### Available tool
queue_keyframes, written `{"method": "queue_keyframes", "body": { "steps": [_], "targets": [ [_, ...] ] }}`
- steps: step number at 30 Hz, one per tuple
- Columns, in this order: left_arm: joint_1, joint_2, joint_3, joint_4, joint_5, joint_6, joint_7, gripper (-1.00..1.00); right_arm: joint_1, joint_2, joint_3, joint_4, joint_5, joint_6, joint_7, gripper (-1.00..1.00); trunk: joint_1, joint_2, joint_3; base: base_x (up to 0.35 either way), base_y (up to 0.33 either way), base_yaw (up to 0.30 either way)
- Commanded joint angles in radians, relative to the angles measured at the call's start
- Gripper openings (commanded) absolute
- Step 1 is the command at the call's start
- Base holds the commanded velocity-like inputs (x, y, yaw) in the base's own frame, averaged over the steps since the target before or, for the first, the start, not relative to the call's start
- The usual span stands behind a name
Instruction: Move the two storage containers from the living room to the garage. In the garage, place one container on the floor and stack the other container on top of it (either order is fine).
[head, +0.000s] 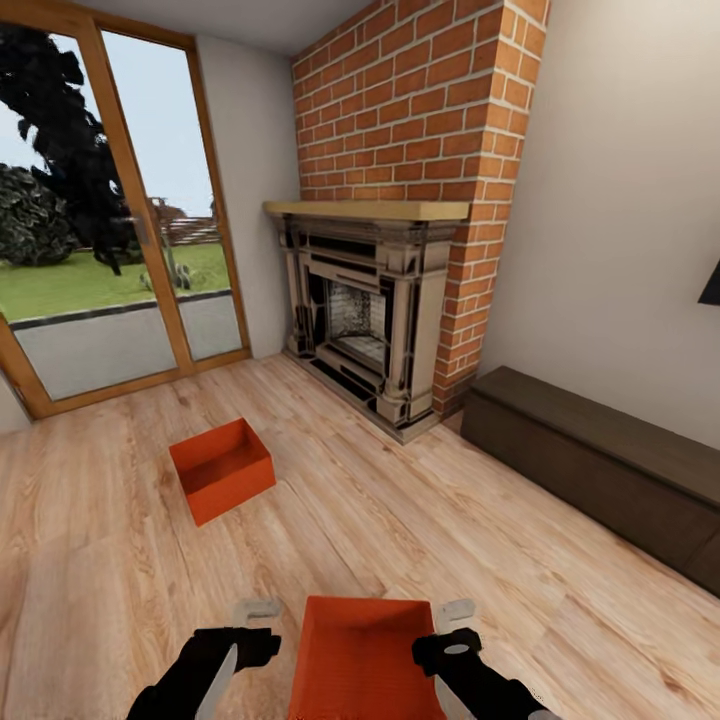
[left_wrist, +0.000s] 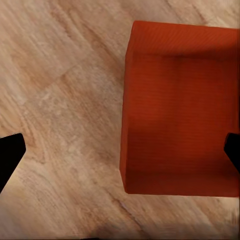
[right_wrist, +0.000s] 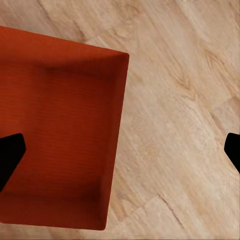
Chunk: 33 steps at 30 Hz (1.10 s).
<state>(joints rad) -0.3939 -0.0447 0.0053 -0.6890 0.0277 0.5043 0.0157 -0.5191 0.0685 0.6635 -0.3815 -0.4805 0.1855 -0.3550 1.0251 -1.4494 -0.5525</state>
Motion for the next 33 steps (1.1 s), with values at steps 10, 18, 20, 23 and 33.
{"method": "queue_keyframes", "body": {
  "steps": [10, 18, 20, 23, 33],
  "targets": [
    [-0.084, -0.026, -0.001, 0.113, -0.005, -0.039, 0.003, 1.00, -0.033, 0.056, 0.006, 0.130, -0.007, -0.121, -0.007, 1.00, 0.000, -0.001, -0.014, 0.000, 0.000, 0.097],
    [-0.088, -0.041, -0.002, 0.118, -0.008, -0.047, 0.003, 1.00, -0.035, 0.058, 0.004, 0.136, -0.040, -0.122, -0.006, 1.00, 0.000, -0.001, -0.014, 0.000, 0.000, -0.048],
    [-0.088, -0.049, -0.003, 0.118, -0.009, -0.046, 0.003, 1.00, -0.035, 0.056, 0.004, 0.136, -0.062, -0.124, -0.007, 1.00, 0.000, -0.001, -0.014, 0.000, 0.000, -0.215],
    [-0.088, -0.055, -0.003, 0.118, -0.010, -0.045, 0.003, 1.00, -0.035, 0.053, 0.005, 0.137, -0.087, -0.125, -0.006, 1.00, 0.000, -0.001, -0.014, 0.000, 0.000, -0.250],
    [-0.088, -0.060, -0.006, 0.119, -0.015, -0.037, 0.060, 1.00, -0.035, 0.055, 0.006, 0.137, -0.105, -0.118, -0.008, 1.00, 0.000, -0.001, -0.015, 0.000, 0.000, -0.218]
  ]
}}
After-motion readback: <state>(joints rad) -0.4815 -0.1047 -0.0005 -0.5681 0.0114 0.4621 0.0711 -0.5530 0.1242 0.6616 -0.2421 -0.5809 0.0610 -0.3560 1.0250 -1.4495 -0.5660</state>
